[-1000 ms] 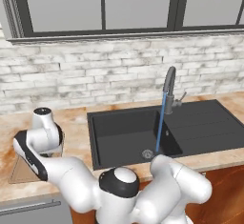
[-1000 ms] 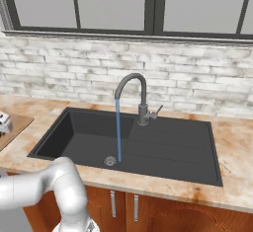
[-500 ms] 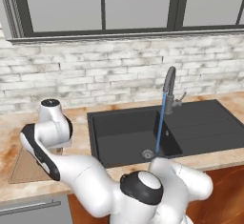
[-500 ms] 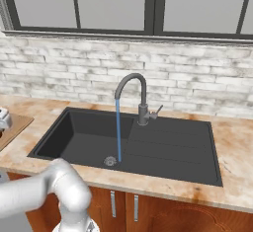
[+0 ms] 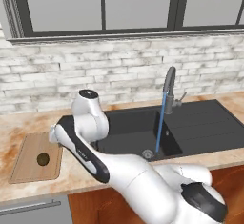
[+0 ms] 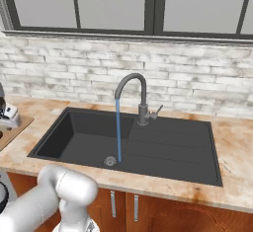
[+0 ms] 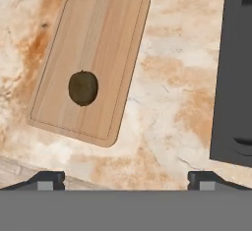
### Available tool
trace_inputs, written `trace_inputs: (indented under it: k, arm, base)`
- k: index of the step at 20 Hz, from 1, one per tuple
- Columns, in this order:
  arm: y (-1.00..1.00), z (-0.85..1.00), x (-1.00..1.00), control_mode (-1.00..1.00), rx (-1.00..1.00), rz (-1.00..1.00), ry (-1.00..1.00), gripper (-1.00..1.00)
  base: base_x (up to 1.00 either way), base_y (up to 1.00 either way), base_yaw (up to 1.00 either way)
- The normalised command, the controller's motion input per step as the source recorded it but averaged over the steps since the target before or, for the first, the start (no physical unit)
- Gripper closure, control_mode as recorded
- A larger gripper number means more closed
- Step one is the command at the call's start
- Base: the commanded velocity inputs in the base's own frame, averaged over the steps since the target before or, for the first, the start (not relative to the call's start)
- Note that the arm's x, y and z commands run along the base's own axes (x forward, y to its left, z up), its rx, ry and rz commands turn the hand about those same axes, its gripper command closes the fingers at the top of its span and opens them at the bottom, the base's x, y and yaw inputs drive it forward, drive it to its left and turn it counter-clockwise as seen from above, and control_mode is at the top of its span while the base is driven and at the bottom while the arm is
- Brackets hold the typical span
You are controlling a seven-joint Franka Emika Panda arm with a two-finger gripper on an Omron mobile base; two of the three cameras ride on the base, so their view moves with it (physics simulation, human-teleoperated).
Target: Pick the kiwi from the sink and place it on the cutting board to airdry. Then turn off the sink faucet.
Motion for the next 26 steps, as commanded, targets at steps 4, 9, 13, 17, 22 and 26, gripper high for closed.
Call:
trace_inputs:
  k: [4,9,13,17,22,26]
  arm:
    - [-0.66,0.38,-0.75,-1.00,0.09,0.00,-0.08,-1.00]
    - [-0.63,0.28,-0.91,-1.00,0.03,0.00,-0.13,-1.00]
    - [-0.48,0.50,-0.70,-1.00,0.00,0.00,-0.09,-1.00]
    - [-0.48,0.97,-0.29,-1.00,0.00,-0.02,0.05,-1.00]
    - [-0.67,0.95,-0.26,-1.00,0.02,-0.07,0.13,-1.00]
    - [-0.60,0.53,-0.50,-1.00,0.00,-0.05,0.02,-1.00]
  base:
    - [0.00,0.00,0.00]
    - [0.00,0.00,0.00]
    - [0.00,0.00,0.00]
    - [0.00,0.00,0.00]
    - [0.00,0.00,0.00]
    - [0.00,0.00,0.00]
